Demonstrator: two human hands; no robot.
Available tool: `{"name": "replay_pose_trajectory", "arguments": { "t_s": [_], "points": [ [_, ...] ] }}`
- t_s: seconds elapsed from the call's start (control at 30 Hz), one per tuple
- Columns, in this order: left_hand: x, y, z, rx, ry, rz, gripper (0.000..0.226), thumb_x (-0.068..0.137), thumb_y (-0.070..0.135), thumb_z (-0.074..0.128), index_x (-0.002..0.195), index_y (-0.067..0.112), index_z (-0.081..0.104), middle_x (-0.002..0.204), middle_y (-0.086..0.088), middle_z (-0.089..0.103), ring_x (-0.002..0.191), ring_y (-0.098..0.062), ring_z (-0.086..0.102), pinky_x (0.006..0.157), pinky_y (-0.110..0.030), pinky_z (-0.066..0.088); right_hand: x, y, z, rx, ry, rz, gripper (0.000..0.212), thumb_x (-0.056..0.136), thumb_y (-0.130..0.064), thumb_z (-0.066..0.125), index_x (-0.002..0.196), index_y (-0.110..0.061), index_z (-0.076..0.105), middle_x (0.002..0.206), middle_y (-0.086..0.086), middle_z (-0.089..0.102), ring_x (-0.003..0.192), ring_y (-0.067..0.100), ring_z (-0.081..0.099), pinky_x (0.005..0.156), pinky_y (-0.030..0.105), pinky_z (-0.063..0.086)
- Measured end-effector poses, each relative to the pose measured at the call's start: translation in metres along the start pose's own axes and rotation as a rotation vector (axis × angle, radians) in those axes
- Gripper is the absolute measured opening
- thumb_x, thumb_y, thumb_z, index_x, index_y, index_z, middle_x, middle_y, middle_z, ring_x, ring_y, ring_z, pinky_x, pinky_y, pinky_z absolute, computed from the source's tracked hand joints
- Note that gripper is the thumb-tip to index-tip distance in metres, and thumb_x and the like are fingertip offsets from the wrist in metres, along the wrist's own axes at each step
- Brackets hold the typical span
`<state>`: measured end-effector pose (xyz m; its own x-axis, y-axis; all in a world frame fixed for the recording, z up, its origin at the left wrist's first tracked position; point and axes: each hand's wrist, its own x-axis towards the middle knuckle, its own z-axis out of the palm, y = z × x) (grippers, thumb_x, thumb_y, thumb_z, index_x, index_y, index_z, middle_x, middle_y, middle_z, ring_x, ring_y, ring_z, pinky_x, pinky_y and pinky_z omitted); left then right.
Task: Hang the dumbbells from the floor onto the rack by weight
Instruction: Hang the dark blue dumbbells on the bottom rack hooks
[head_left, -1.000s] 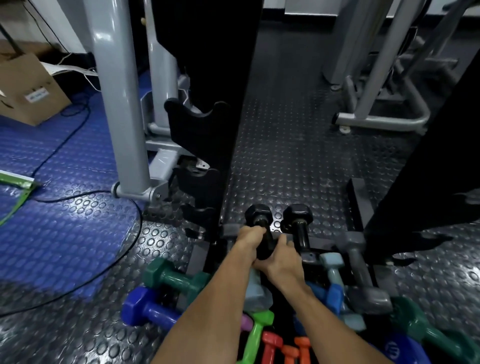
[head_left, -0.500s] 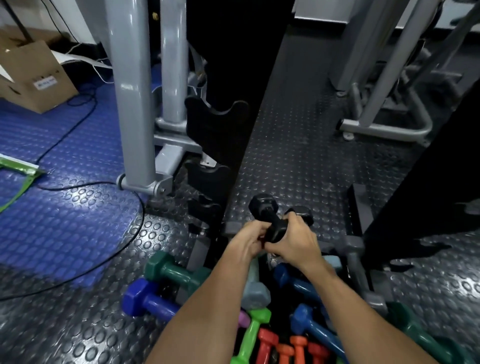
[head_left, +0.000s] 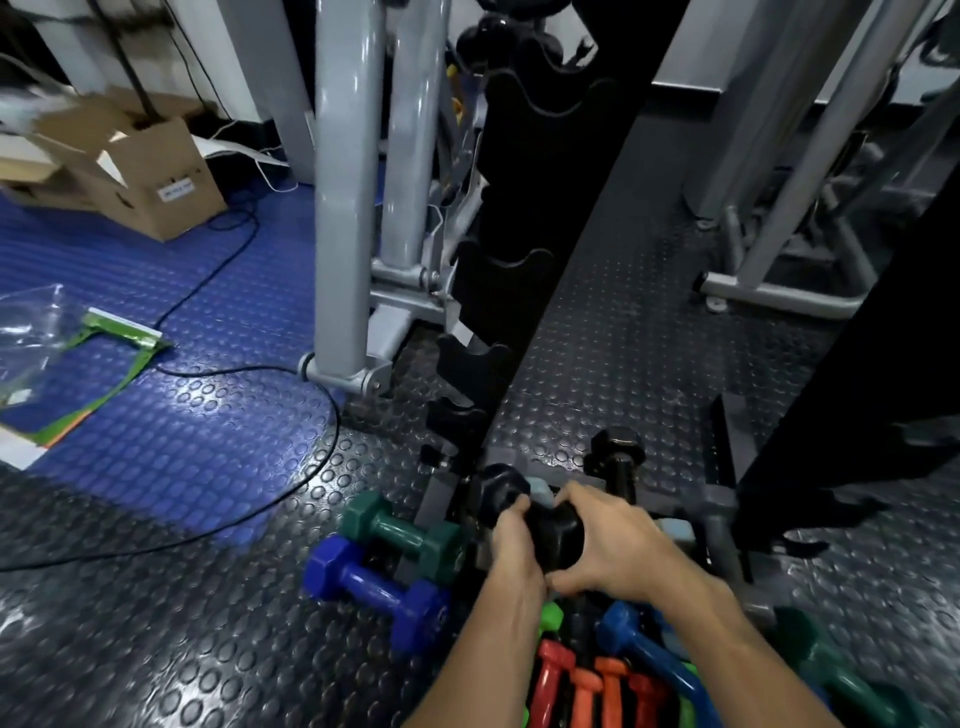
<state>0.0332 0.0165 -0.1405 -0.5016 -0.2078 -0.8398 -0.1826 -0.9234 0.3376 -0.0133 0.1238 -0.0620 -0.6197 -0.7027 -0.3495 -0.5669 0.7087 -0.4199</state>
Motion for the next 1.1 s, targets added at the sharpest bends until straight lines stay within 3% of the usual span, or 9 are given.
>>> {"name": "replay_pose_trajectory", "arguments": {
  "t_s": [0.1, 0.23, 0.43, 0.57, 0.67, 0.8, 0.9, 1.0, 1.1],
  "points": [
    [0.003, -0.005, -0.017, -0.092, 0.122, 0.102, 0.043, 0.094, 0.032, 0.063, 0.11, -0.007, 0.073, 0.101, -0.028, 0.074, 0.093, -0.046, 0.073, 0.083, -0.054, 0.06, -0.001, -0.005, 0.01, 0.045, -0.031, -0.082, 0.074, 0.052, -0.055, 0.08, 0.117, -0.041, 0.047, 0.109, -0.02, 0.055, 0.099, 0.008, 0.058, 0.086, 0.03, 0.05],
    [-0.005, 0.009, -0.02, -0.184, 0.11, 0.158, 0.041, 0.099, 0.034, 0.06, 0.097, -0.006, 0.07, 0.077, -0.024, 0.074, 0.065, -0.038, 0.072, 0.06, -0.041, 0.059, 0.01, -0.011, 0.008, 0.054, 0.001, -0.176, 0.081, 0.053, -0.054, 0.081, 0.126, -0.04, 0.048, 0.119, -0.02, 0.054, 0.107, 0.008, 0.057, 0.094, 0.03, 0.048],
    [-0.019, 0.061, -0.032, -0.175, 0.162, 0.271, 0.022, 0.102, 0.021, 0.059, 0.093, 0.002, 0.065, 0.079, -0.014, 0.065, 0.059, -0.025, 0.064, 0.047, -0.029, 0.05, 0.031, -0.031, 0.025, 0.235, 0.078, -0.184, 0.08, 0.054, -0.05, 0.089, 0.123, -0.042, 0.05, 0.118, -0.023, 0.056, 0.107, 0.0, 0.054, 0.089, 0.023, 0.044],
    [-0.008, 0.103, -0.059, -0.066, 0.271, 0.366, 0.021, 0.093, 0.017, 0.071, 0.096, -0.002, 0.067, 0.092, -0.019, 0.07, 0.071, -0.029, 0.065, 0.065, -0.037, 0.055, 0.052, -0.057, 0.059, 0.435, 0.132, -0.091, 0.098, 0.055, -0.051, 0.097, 0.139, -0.032, 0.049, 0.121, -0.014, 0.058, 0.116, 0.006, 0.053, 0.092, 0.021, 0.04],
    [0.013, 0.134, -0.08, 0.059, 0.35, 0.391, 0.034, 0.087, 0.023, 0.077, 0.108, -0.003, 0.069, 0.092, -0.015, 0.072, 0.073, -0.027, 0.066, 0.077, -0.038, 0.057, 0.073, -0.069, 0.077, 0.522, 0.192, -0.09, 0.088, 0.069, -0.044, 0.093, 0.144, -0.022, 0.053, 0.13, -0.008, 0.054, 0.126, 0.01, 0.05, 0.1, 0.018, 0.035],
    [0.04, 0.167, -0.092, 0.208, 0.306, 0.408, 0.037, 0.083, 0.026, 0.08, 0.107, -0.001, 0.07, 0.097, -0.016, 0.076, 0.08, -0.03, 0.073, 0.071, -0.037, 0.06, 0.102, -0.081, 0.097, 0.545, 0.277, -0.044, 0.073, 0.069, -0.037, 0.093, 0.132, -0.017, 0.063, 0.12, -0.006, 0.062, 0.112, 0.008, 0.056, 0.092, 0.019, 0.04],
    [0.054, 0.183, -0.086, 0.353, 0.252, 0.44, 0.035, 0.085, 0.025, 0.079, 0.107, -0.002, 0.071, 0.104, -0.022, 0.076, 0.089, -0.034, 0.074, 0.079, -0.044, 0.062, 0.114, -0.088, 0.116, 0.591, 0.371, 0.016, 0.068, 0.065, -0.039, 0.095, 0.121, -0.013, 0.065, 0.111, -0.007, 0.063, 0.103, 0.007, 0.057, 0.083, 0.016, 0.039],
    [0.067, 0.194, -0.073, 0.481, 0.214, 0.48, 0.027, 0.092, 0.021, 0.071, 0.099, -0.004, 0.072, 0.099, -0.023, 0.074, 0.082, -0.031, 0.069, 0.085, -0.049, 0.059, 0.125, -0.09, 0.133, 0.636, 0.445, 0.101, 0.058, 0.067, -0.042, 0.093, 0.109, -0.014, 0.065, 0.107, -0.005, 0.065, 0.098, 0.012, 0.06, 0.08, 0.025, 0.047],
    [0.077, 0.2, -0.064, 0.578, 0.207, 0.486, 0.027, 0.097, 0.022, 0.064, 0.095, -0.004, 0.07, 0.088, -0.019, 0.069, 0.074, -0.028, 0.066, 0.073, -0.04, 0.058, 0.134, -0.095, 0.142, 0.653, 0.516, 0.171, 0.056, 0.068, -0.044, 0.092, 0.106, -0.015, 0.063, 0.105, -0.003, 0.067, 0.096, 0.016, 0.061, 0.082, 0.034, 0.052]
  ]
}}
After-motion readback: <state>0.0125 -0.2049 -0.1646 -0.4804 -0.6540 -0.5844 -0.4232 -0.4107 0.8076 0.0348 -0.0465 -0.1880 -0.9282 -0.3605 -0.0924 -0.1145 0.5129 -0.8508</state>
